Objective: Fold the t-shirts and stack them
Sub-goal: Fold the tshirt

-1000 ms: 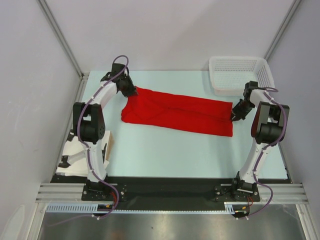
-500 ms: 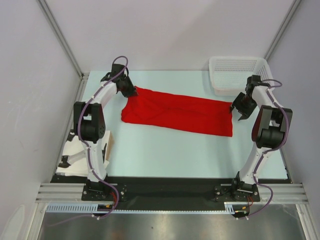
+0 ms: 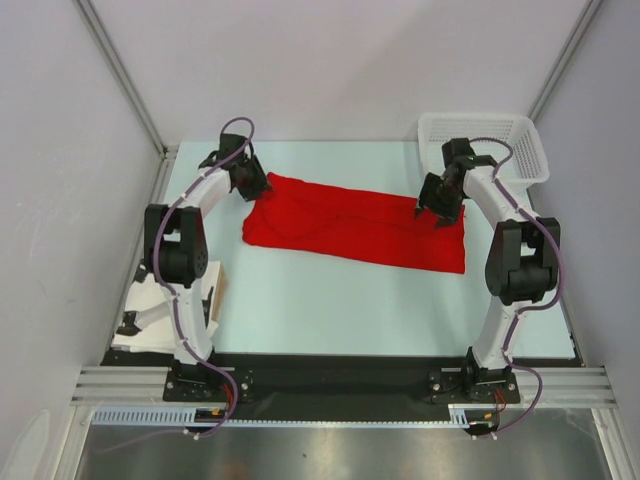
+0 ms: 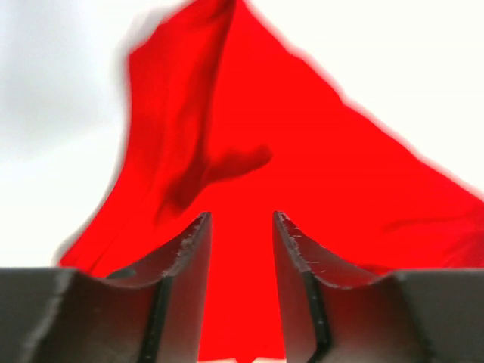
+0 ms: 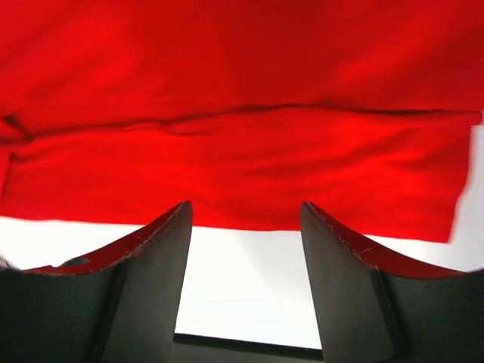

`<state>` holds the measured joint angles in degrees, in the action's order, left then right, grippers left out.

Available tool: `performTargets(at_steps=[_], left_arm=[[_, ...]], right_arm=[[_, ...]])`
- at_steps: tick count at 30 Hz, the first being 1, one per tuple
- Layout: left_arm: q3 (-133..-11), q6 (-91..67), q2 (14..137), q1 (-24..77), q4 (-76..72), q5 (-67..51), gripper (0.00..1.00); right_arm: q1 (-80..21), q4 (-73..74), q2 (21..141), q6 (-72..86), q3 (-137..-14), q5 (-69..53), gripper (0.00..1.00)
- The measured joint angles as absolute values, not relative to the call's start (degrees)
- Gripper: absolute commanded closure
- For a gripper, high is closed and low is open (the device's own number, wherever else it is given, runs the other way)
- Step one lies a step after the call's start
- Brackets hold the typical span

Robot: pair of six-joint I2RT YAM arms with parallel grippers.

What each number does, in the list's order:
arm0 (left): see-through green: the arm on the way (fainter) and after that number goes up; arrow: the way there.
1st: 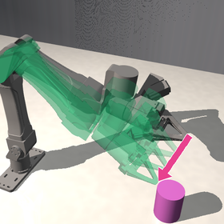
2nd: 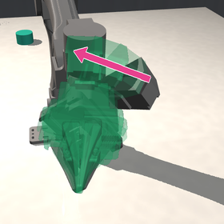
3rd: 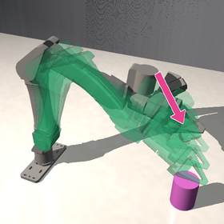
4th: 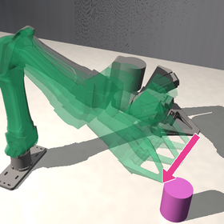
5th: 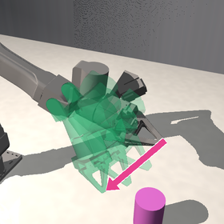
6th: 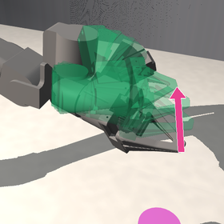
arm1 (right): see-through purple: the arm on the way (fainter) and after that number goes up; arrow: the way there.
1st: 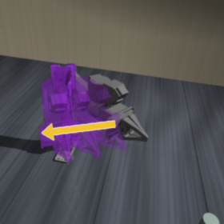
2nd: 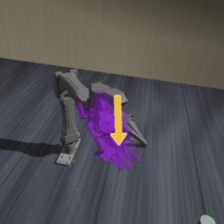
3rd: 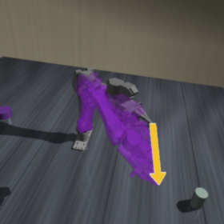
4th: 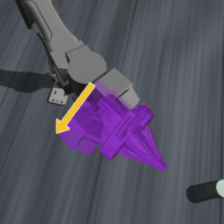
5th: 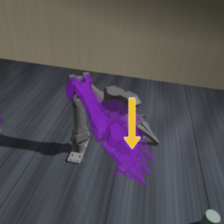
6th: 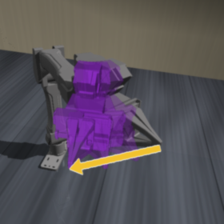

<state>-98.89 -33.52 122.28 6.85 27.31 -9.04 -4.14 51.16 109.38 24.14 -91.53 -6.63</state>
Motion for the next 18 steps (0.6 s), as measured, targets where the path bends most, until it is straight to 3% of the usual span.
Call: performTargets(at_steps=[5,11,18], left_arm=[[-87.2,-32.8,112.8,6.7,26.3,-8.4,0.39],[-73.7,-32.9,102.0,6.7,22.7,-9.2,0.47],[-64.4,-36.4,99.0,6.7,18.0,-11.9,0.46]], right_arm=[[-5.5,51.1,110.7,24.3,-91.7,-8.7,0.36],[-5.0,51.4,112.4,22.1,-91.6,-7.9,0.34],[-4.8,50.9,113.2,20.7,-88.3,-4.6,0.35]])
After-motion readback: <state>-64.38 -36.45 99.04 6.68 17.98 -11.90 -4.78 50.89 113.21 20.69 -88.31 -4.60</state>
